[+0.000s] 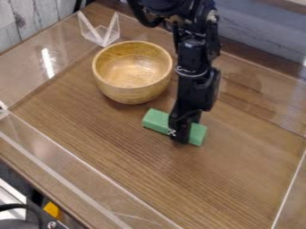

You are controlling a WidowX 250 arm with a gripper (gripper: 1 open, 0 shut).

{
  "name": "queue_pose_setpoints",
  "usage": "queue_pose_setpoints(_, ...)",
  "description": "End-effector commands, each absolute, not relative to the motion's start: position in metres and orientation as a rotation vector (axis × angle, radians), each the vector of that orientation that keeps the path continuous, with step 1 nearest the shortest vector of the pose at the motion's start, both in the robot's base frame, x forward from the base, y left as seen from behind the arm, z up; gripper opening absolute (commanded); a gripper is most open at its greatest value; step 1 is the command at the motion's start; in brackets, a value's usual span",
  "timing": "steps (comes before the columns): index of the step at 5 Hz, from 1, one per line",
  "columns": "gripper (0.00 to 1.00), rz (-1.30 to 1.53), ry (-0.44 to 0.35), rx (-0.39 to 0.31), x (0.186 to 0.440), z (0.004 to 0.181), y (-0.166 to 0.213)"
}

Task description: Put the green block in the brown bowl

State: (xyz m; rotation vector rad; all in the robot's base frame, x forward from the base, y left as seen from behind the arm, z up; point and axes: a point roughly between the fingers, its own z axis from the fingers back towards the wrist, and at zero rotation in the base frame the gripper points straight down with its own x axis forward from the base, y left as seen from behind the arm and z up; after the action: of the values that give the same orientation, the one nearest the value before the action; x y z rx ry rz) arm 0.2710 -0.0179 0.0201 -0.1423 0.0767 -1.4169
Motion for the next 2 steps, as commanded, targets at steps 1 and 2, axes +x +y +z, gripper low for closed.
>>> queue_pose_setpoints(1,0.00,-1.406,0.041,-0.121,0.2731,0.0378,-0.0142)
queue_pose_setpoints(2,0.00,-1.407,0.046,-0.126,0.2716,0.0451,-0.0124)
